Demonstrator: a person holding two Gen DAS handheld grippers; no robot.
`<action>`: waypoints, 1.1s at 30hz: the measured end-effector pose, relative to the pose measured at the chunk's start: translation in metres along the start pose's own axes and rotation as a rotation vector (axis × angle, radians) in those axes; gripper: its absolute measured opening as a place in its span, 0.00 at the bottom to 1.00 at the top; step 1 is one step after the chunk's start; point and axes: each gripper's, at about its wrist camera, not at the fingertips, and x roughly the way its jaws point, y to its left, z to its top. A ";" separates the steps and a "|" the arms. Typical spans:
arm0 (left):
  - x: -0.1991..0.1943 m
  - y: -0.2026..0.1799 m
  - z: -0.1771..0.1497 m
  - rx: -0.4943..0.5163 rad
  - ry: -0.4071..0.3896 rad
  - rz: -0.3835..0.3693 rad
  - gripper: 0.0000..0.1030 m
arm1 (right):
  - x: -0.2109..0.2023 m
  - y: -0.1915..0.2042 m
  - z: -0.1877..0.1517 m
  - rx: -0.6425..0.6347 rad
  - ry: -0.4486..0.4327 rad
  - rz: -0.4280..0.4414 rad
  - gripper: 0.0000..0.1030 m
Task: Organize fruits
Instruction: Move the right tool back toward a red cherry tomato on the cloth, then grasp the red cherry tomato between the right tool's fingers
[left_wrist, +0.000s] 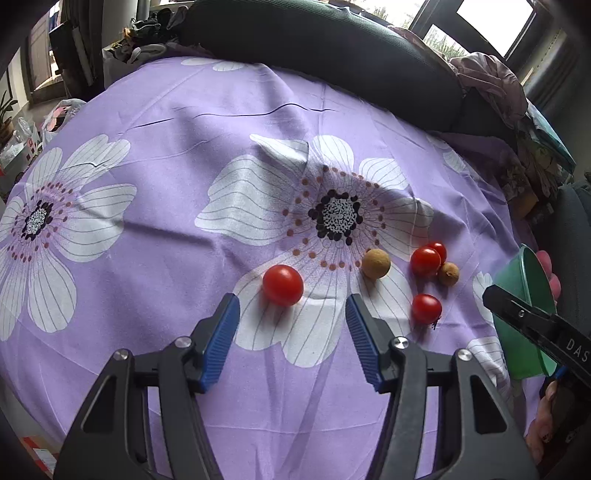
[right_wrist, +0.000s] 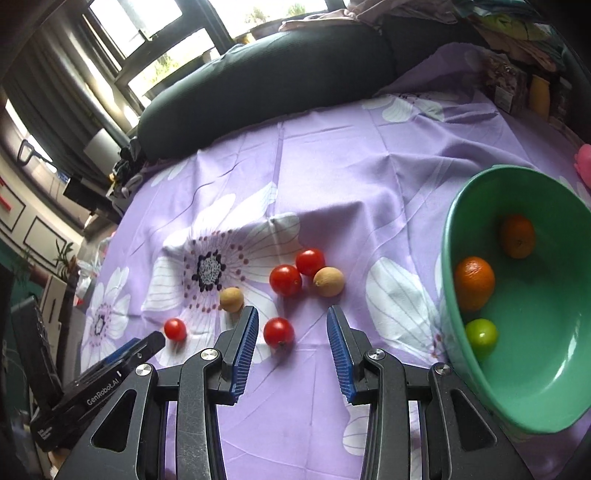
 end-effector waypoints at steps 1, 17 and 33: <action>0.000 0.001 0.000 -0.004 -0.007 0.005 0.56 | 0.006 0.002 -0.001 0.009 0.017 -0.001 0.38; 0.029 0.004 0.011 -0.034 0.026 0.074 0.45 | 0.052 0.016 -0.012 -0.010 0.095 -0.098 0.38; 0.044 -0.001 0.015 0.024 0.009 0.146 0.27 | 0.061 0.022 -0.013 -0.060 0.088 -0.141 0.30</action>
